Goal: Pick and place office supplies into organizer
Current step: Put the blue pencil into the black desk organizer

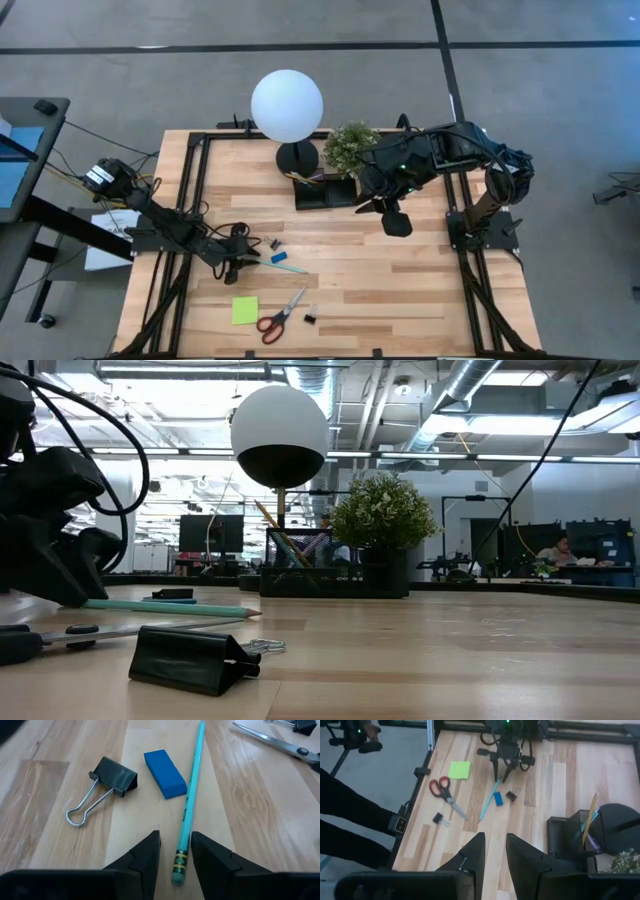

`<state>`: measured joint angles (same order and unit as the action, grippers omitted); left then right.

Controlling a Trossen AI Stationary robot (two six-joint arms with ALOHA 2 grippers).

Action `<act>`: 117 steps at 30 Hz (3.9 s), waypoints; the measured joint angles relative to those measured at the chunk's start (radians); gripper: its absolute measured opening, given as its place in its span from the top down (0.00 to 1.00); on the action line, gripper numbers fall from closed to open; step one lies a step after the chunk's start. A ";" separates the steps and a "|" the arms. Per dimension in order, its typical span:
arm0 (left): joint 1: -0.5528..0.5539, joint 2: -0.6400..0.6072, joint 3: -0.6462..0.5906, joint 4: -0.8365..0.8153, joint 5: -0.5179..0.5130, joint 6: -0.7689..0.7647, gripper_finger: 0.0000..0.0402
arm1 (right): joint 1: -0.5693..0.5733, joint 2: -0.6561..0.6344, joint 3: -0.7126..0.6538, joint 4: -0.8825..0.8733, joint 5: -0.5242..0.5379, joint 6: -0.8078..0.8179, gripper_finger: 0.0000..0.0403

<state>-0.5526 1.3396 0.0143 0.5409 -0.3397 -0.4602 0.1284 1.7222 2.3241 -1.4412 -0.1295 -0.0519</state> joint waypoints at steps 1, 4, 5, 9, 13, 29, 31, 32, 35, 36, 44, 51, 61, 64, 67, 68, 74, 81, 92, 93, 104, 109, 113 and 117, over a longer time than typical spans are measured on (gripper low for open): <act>0.000 0.003 0.000 0.005 0.000 -0.006 0.72 | 0.000 0.000 0.000 0.010 0.000 0.000 0.82; 0.000 0.030 -0.005 0.055 -0.009 -0.022 0.72 | 0.000 0.000 0.000 0.048 0.000 0.000 0.82; 0.000 0.048 -0.006 0.082 -0.015 -0.022 0.72 | 0.000 0.000 0.000 0.059 0.000 0.000 0.82; 0.000 0.160 -0.003 0.214 -0.043 -0.029 0.72 | 0.000 0.000 0.000 0.073 0.000 0.000 0.82; 0.000 0.284 0.034 0.323 -0.070 0.009 0.72 | 0.000 0.000 0.000 0.073 0.000 0.000 0.82; -0.099 0.526 0.136 0.550 -0.165 -0.061 0.72 | 0.000 0.000 0.000 0.052 -0.001 0.000 0.82; -0.111 0.523 0.180 0.473 -0.192 -0.060 0.72 | 0.000 0.000 0.000 0.052 -0.001 -0.001 0.82; -0.116 0.522 0.198 0.440 -0.206 -0.060 0.72 | 0.000 0.000 0.000 0.052 -0.001 -0.002 0.82; -0.122 0.521 0.230 0.389 -0.241 -0.036 0.72 | 0.000 0.000 0.000 0.052 -0.001 -0.008 0.82; -0.122 0.521 0.234 0.386 -0.244 -0.032 0.72 | 0.000 0.000 0.000 0.052 -0.001 -0.008 0.82; -0.150 0.526 0.278 0.351 -0.241 -0.038 0.72 | 0.000 0.000 0.000 0.052 -0.001 -0.009 0.82; -0.169 0.525 0.332 0.293 -0.174 0.035 0.72 | 0.000 0.000 0.000 0.051 -0.002 -0.009 0.82; -0.174 0.615 0.332 0.387 -0.263 -0.016 0.72 | 0.000 0.000 0.000 0.051 -0.002 -0.009 0.82; -0.174 0.666 0.331 0.497 -0.287 0.009 0.72 | 0.000 0.000 0.000 0.051 -0.001 -0.009 0.82; -0.171 0.712 0.337 0.571 -0.295 0.012 0.72 | 0.000 0.000 0.000 0.051 -0.001 -0.009 0.82; -0.171 0.727 0.344 0.582 -0.295 0.005 0.72 | 0.000 0.000 0.000 0.051 -0.001 -0.009 0.82; -0.177 0.786 0.381 0.626 -0.304 0.072 0.72 | 0.000 0.000 0.000 0.051 -0.001 -0.009 0.82; -0.154 0.787 0.425 0.580 -0.295 0.048 0.72 | 0.000 0.000 0.000 0.051 -0.001 -0.009 0.82; -0.112 0.785 0.471 0.506 -0.303 0.001 0.96 | 0.000 0.000 0.000 0.051 -0.001 -0.009 0.82; -0.107 0.785 0.471 0.507 -0.303 0.001 0.97 | 0.000 0.000 0.000 0.051 -0.001 -0.009 0.82; -0.073 0.763 0.483 0.507 -0.313 -0.008 0.98 | 0.000 0.000 0.000 0.070 -0.001 -0.009 0.82; -0.048 0.663 0.508 0.347 -0.282 -0.101 0.98 | 0.000 0.000 0.000 0.111 -0.001 -0.009 0.82; 0.015 0.536 0.515 0.184 -0.308 -0.124 0.99 | 0.000 0.000 0.000 0.110 0.000 0.003 0.82; 0.105 0.367 0.571 -0.061 -0.260 -0.053 0.99 | 0.002 -0.009 0.000 0.098 -0.001 0.053 0.82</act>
<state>-0.4472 1.7066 0.5850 0.4796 -0.5999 -0.5134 0.1303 1.7133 2.3245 -1.3428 -0.1303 0.0011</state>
